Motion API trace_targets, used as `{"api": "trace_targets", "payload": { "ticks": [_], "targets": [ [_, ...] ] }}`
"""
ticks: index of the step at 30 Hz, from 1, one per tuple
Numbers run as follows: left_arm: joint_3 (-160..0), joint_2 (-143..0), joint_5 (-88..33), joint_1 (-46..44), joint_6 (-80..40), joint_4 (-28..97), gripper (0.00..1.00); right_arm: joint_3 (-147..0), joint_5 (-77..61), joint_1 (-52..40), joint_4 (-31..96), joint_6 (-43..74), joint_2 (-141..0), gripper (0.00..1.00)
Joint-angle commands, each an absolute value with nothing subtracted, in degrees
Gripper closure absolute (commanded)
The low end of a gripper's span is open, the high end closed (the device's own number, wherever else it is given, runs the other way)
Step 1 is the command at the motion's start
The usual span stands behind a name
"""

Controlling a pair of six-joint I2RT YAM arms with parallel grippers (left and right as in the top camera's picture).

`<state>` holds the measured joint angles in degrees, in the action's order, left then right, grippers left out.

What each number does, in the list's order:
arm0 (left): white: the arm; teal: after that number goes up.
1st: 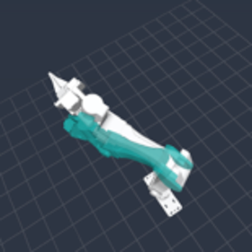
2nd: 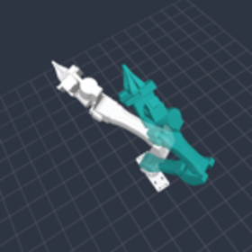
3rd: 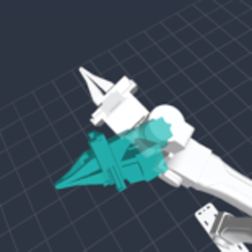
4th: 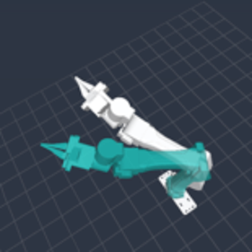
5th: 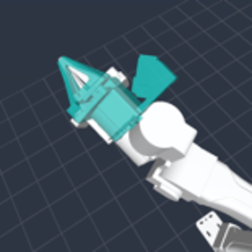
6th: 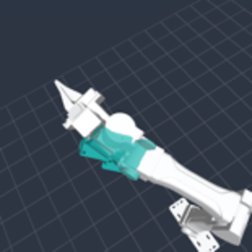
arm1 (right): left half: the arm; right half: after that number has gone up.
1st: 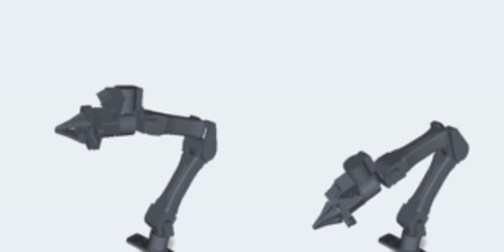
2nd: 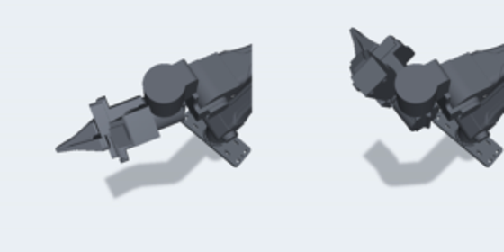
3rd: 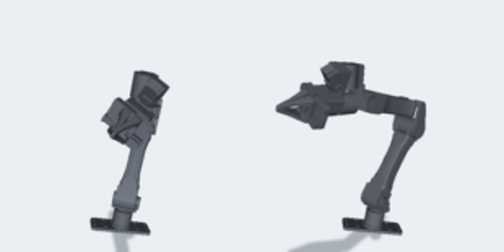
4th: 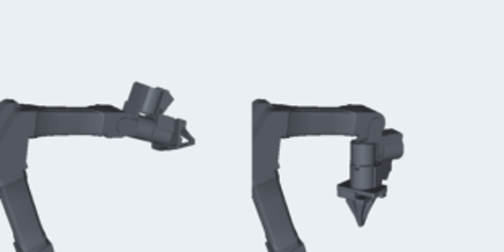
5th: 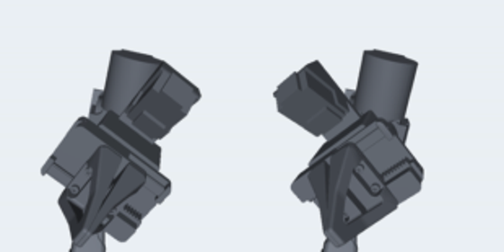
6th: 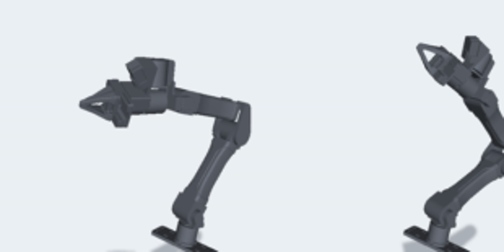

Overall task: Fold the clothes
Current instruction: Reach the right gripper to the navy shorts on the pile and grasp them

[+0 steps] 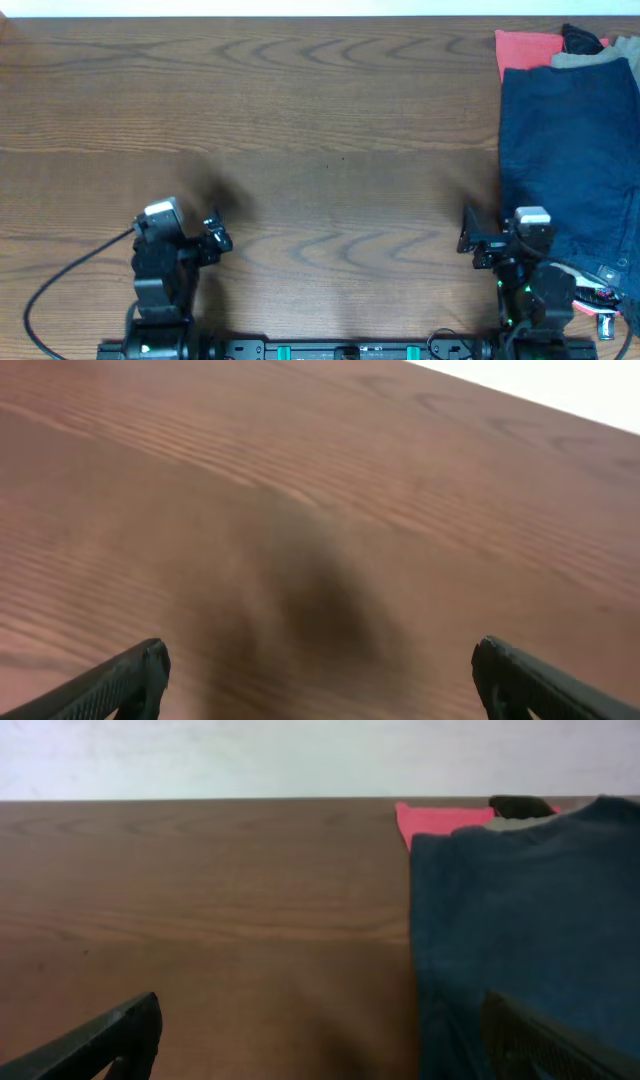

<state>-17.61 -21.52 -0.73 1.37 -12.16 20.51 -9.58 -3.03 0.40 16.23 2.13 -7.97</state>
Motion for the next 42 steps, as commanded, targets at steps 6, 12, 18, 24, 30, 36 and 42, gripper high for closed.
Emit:
{"api": "trace_targets", "payload": {
  "ticks": [6,12,18,24,30,36,42],
  "targets": [
    [-32.58,-32.77,-8.19,1.56,-13.87,31.24,0.02,-25.12,-2.72,-0.34,26.48,3.07,-24.67,0.01],
    [-39.94,-38.13,-8.19,1.56,-13.85,41.91,0.02,-34.96,2.28,-0.34,36.86,2.96,-40.56,0.01],
    [-42.74,-39.53,-8.58,1.56,-13.85,46.74,0.02,-42.17,2.76,-0.34,44.34,2.96,-57.1,0.01],
    [-42.72,-39.59,-8.6,1.56,-13.89,47.22,0.02,-42.3,3.2,-0.34,41.87,5.65,-67.83,0.01],
    [-42.72,-39.59,-8.58,1.56,-13.89,47.22,0.02,-42.26,19.05,-0.34,41.54,16.45,-76.62,0.01],
    [-42.72,-39.59,-8.58,1.56,-13.87,47.07,0.02,-42.26,26.3,-0.34,39.9,19.16,-83.05,0.11],
    [-42.72,-39.59,-8.56,1.56,-13.87,47.07,0.02,-42.26,26.76,-0.34,40.18,20.82,-87.07,0.95]
  ]
}}
